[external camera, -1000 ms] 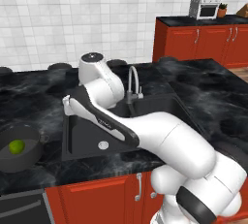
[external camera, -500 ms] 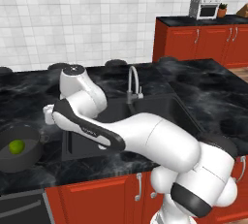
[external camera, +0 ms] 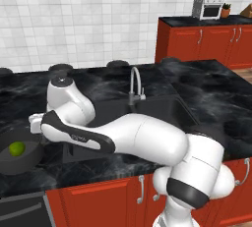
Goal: Dump the lime from the pot into the sink. Then turn on the water and wash the lime. Then turn off the water and put the lime back in the pot.
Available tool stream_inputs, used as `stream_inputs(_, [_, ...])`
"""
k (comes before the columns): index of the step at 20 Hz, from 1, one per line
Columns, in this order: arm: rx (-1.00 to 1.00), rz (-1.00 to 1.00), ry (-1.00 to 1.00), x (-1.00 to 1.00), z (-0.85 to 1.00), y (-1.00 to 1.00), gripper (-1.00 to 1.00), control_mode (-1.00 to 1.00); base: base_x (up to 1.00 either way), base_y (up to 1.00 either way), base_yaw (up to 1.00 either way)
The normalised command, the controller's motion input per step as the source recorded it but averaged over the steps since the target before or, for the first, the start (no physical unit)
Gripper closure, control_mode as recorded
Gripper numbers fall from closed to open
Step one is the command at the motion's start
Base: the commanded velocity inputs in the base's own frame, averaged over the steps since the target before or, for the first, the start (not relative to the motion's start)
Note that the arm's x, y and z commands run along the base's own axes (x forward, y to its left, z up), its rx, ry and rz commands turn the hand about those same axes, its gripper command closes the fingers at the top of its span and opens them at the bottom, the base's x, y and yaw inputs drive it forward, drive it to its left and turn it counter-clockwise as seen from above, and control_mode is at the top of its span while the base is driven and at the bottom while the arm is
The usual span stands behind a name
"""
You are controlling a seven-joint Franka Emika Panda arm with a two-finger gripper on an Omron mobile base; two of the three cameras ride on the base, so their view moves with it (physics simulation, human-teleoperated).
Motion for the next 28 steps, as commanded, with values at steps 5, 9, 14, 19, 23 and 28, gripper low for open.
stream_inputs(5, [0.05, 0.0, 0.02, 0.1, -0.25, 0.29, -1.0, -1.0, 0.0, 0.0, 0.0])
stream_inputs(9, [0.01, 0.0, 0.03, 0.01, -0.24, 0.25, -1.0, -1.0, 0.0, 0.0, 0.0])
stream_inputs(14, [0.0, -0.02, 0.01, 0.0, -0.2, 0.15, -1.0, -1.0, 0.0, 0.0, 0.0])
stream_inputs(19, [0.0, -0.06, 0.0, 0.1, -0.18, 0.13, -1.0, -1.0, 0.0, 0.0, 0.0])
stream_inputs(23, [0.0, -0.09, 0.02, 0.17, -0.15, 0.11, -1.0, -1.0, 0.0, 0.0, 0.0])
stream_inputs(28, [0.0, -0.08, 0.02, 0.23, -0.16, 0.14, -1.0, -1.0, 0.0, 0.0, 0.0])
